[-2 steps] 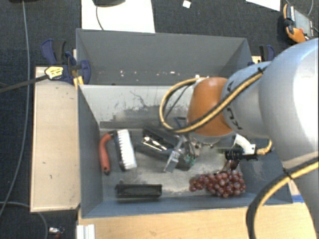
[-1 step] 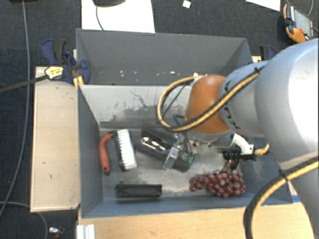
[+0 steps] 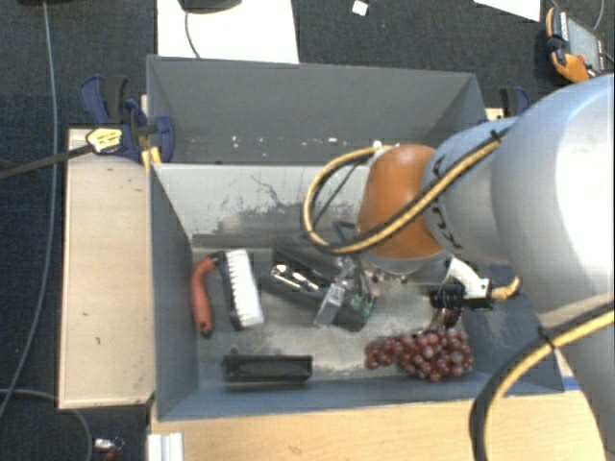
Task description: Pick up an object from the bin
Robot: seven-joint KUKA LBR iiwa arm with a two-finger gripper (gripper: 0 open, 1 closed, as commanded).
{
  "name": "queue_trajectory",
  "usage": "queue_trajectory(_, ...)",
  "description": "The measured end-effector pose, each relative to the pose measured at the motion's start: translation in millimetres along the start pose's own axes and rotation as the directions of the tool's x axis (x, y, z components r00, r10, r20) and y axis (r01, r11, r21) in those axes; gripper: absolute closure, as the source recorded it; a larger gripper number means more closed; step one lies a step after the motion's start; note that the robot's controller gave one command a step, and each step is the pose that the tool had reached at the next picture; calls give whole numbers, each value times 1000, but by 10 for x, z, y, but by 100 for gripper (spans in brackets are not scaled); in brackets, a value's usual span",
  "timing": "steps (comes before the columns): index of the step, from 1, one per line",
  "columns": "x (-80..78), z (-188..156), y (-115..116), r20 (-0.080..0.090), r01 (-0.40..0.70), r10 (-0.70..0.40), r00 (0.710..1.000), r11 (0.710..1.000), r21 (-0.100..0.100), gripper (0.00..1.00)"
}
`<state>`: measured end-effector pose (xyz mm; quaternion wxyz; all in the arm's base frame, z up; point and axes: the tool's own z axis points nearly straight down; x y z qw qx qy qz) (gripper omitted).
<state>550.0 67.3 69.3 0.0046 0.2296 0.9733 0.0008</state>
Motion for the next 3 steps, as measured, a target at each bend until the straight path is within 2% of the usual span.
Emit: queue_trajectory(3,14,-250,-12,0,4,-4,1000,1000,0,100)
